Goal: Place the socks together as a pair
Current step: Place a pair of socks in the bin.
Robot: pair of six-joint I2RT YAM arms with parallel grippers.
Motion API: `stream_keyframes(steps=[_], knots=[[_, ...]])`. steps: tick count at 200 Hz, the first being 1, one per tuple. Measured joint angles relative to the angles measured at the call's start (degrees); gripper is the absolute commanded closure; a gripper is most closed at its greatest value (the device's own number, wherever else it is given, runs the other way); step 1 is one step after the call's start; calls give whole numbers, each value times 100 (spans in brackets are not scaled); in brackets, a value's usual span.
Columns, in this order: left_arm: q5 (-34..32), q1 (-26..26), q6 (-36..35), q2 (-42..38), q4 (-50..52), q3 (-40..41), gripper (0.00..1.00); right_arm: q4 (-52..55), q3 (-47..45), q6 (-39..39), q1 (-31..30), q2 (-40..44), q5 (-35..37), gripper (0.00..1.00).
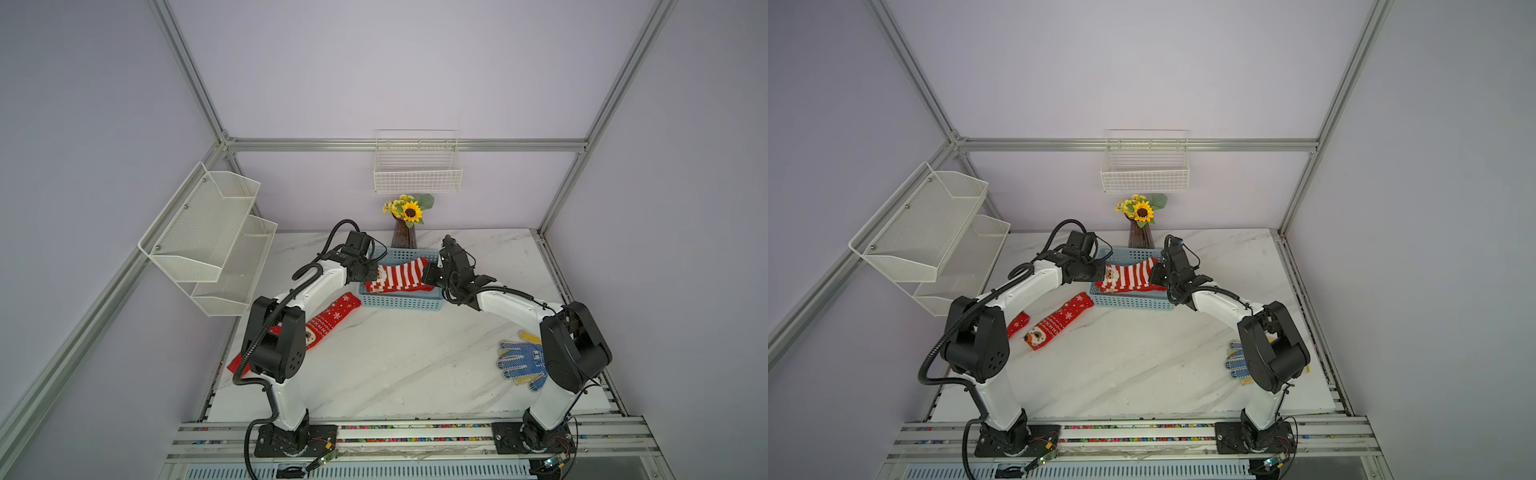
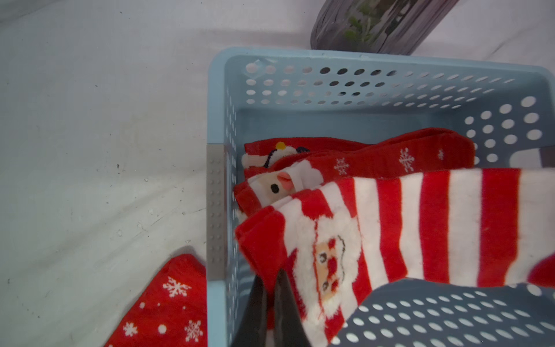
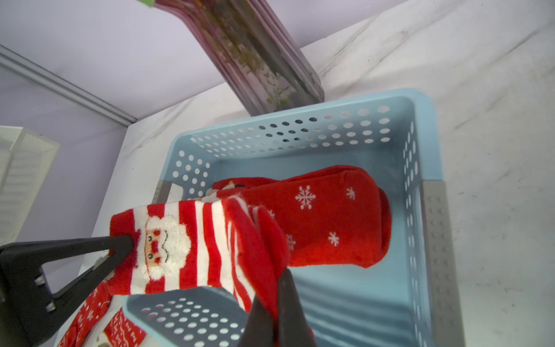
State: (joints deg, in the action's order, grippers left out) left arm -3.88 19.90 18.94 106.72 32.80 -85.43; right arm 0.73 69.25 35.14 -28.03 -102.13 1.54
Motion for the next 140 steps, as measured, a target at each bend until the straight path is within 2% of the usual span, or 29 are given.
stream_keyframes(steps=[67,71,77,84,90,97,106,112,140], knots=[[199,-227,-55,501,76,-476,100,-138,302,114,144,-577,-138,100],[221,-227,-55,527,81,-501,100,-131,313,118,149,-597,-144,95],[245,-232,-55,562,83,-525,89,-131,326,125,155,-623,-157,77],[289,-236,-52,590,94,-546,62,-125,341,151,170,-643,-181,54],[332,-240,-76,599,96,-546,40,-111,352,155,184,-645,-190,43],[407,-249,-70,599,122,-546,27,-98,376,151,199,-645,-201,35],[479,-254,-74,599,127,-568,17,-72,435,140,212,-643,-201,31],[503,-254,-74,599,127,-595,14,-61,481,103,219,-640,-203,30],[284,-267,7,422,188,-629,13,87,562,-74,227,-372,-166,31]])
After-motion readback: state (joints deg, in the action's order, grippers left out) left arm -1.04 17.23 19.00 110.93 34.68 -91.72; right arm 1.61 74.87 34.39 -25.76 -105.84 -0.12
